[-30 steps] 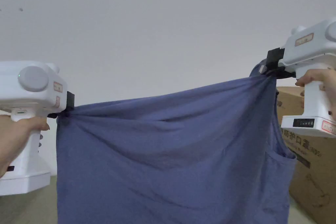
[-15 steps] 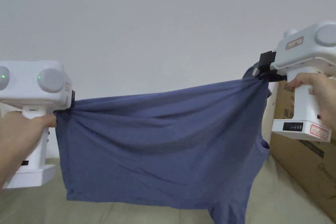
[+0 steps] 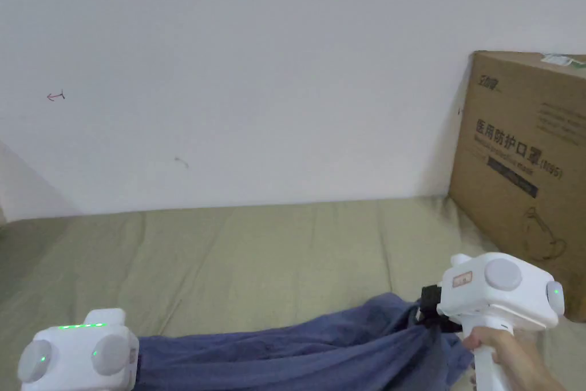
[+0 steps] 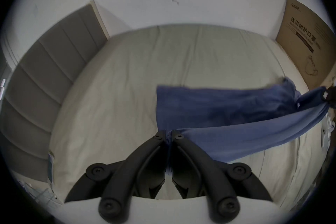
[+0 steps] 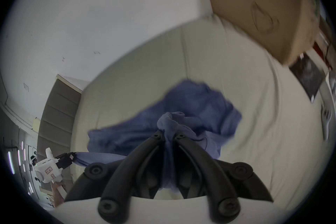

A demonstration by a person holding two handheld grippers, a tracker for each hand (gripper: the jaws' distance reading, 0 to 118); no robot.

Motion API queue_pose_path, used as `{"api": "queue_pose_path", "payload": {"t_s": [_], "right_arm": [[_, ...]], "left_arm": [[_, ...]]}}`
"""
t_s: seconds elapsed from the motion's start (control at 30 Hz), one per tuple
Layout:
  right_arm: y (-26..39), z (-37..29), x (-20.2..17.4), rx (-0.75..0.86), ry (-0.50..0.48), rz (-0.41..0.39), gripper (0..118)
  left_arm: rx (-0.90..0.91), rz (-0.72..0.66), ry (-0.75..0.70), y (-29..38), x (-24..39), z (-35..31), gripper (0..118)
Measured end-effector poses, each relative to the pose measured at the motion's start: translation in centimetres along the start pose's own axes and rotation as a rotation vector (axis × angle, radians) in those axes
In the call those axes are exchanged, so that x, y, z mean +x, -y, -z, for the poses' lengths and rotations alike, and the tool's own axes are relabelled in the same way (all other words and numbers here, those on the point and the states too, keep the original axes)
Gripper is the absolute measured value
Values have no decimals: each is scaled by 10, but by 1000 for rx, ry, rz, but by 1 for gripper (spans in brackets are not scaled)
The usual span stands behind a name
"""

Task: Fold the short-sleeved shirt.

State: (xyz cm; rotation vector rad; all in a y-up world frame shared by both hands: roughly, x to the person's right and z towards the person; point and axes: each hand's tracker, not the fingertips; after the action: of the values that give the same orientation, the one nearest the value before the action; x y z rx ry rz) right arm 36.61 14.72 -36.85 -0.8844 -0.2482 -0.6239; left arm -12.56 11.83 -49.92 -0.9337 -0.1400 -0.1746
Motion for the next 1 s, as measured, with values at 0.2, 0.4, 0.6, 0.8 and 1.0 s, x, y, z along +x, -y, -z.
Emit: {"api": "queue_pose_path", "payload": {"t_s": [0.2, 0.4, 0.6, 0.8, 1.0], "right_arm": [[109, -65, 39, -28, 9, -73, 7], [221, -109, 77, -85, -3, -83, 7], [315, -152, 108, -113, 2, -36, 7], [330, -154, 94, -113, 117, -166, 49], [292, -193, 46, 50, 138, -354, 93]], "left_arm": [[7, -24, 32, 101, -25, -61, 4], [-27, 57, -23, 222, -29, -122, 4], [-45, 4, 4, 297, -53, -166, 4], [-75, -42, 0, 304, -60, -176, 91], [-14, -83, 43, 274, -60, -197, 89]]}}
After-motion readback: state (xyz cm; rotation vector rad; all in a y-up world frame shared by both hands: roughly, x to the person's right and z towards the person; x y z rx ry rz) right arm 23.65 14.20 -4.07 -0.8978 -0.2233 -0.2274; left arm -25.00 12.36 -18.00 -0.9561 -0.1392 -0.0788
